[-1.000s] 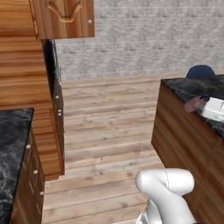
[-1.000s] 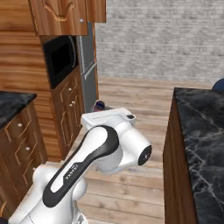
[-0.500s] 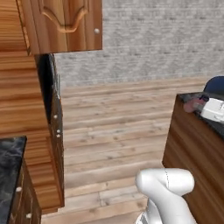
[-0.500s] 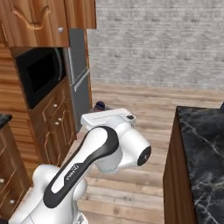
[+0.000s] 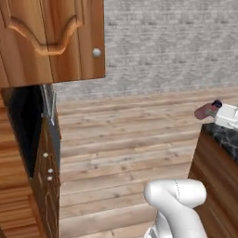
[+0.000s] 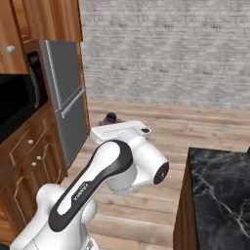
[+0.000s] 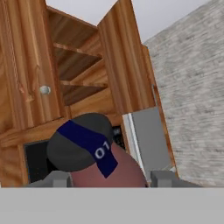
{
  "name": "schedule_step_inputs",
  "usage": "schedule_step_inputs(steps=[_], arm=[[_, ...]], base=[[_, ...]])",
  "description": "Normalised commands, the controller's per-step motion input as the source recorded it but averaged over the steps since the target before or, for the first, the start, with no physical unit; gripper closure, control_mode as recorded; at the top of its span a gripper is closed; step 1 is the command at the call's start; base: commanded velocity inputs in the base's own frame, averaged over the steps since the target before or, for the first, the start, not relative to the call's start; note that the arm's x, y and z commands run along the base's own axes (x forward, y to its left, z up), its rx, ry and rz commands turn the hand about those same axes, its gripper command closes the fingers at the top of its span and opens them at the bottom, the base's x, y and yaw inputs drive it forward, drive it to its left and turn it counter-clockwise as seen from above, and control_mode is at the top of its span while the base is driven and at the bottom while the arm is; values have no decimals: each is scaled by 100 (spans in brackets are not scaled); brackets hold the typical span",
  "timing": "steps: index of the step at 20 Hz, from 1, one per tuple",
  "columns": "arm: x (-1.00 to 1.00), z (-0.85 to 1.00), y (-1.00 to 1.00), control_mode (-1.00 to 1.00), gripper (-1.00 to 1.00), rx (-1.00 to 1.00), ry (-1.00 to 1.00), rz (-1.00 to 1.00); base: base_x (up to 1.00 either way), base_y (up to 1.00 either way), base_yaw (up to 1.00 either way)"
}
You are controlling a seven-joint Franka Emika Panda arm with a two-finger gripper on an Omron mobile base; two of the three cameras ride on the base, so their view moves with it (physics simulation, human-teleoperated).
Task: Pick the juice from the counter and place it in the open cabinet.
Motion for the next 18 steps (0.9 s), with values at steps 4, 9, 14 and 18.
schedule_step_inputs(steps=[4,9,14,18], arm=[[0,0,0,100,100,0,0,0],[0,0,0,100,100,0,0,0],[0,0,0,100,100,0,0,0],[0,0,0,100,100,0,0,0]], base=[[99,-68,0],[100,-27,0],[54,-25,20],[-22,-29,42]])
